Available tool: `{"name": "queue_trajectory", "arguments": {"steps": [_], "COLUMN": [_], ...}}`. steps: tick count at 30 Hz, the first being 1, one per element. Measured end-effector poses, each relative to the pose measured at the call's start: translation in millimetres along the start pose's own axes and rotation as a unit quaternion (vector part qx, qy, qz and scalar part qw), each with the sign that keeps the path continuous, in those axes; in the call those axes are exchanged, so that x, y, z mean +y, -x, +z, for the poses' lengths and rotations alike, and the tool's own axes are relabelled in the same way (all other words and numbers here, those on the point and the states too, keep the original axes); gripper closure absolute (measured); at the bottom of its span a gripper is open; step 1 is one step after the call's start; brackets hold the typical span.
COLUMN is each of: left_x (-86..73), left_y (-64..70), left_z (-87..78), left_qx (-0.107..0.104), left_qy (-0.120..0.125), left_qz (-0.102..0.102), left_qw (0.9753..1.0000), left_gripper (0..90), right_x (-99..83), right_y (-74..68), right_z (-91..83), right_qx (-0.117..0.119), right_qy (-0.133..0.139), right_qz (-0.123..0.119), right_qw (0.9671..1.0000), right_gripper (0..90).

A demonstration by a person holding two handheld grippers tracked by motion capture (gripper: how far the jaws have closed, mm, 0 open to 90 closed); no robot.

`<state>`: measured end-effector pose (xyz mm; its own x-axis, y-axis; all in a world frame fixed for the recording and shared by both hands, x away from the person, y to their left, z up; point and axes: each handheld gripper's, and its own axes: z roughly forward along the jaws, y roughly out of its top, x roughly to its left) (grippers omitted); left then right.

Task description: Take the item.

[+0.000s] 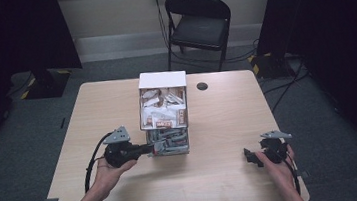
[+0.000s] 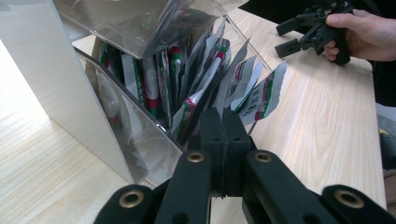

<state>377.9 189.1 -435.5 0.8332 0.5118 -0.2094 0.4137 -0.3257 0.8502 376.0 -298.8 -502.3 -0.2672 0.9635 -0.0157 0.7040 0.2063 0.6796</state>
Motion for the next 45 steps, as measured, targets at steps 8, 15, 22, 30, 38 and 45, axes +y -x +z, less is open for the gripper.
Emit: {"name": "queue_trajectory", "arguments": {"steps": [8,15,22,30,38,45], "left_x": [1.3,3.9,6.8,9.4,11.8,13.3], "left_y": [1.7,5.4,9.5,12.4,16.4,19.7], "left_z": [-4.7,-8.4,-11.3,-15.6,-19.5,-22.9], "left_qx": [-0.008,-0.021,-0.027,-0.033,-0.048,-0.054], "left_qy": [0.008,0.014,0.018,0.028,0.028,0.032], "left_qz": [-0.001,0.000,-0.001,-0.008,-0.005,-0.010], "left_qw": [0.9999,0.9997,0.9995,0.9990,0.9984,0.9979], "left_gripper": [90.0,90.0,90.0,90.0,90.0,90.0], "right_x": [0.1,0.1,0.1,0.1,0.1,0.4], "right_y": [0.0,0.1,0.0,0.0,0.0,-0.1], "right_z": [0.1,0.1,0.1,0.1,0.1,0.3], "right_qx": [0.000,0.000,0.000,0.000,0.000,0.001], "right_qy": [0.000,0.000,0.000,0.000,0.000,-0.001], "right_qz": [0.000,-0.001,0.000,0.000,0.000,-0.001], "right_qw": [1.0000,1.0000,1.0000,1.0000,1.0000,1.0000], "right_gripper": [0.0,0.0,0.0,0.0,0.0,0.0]}}
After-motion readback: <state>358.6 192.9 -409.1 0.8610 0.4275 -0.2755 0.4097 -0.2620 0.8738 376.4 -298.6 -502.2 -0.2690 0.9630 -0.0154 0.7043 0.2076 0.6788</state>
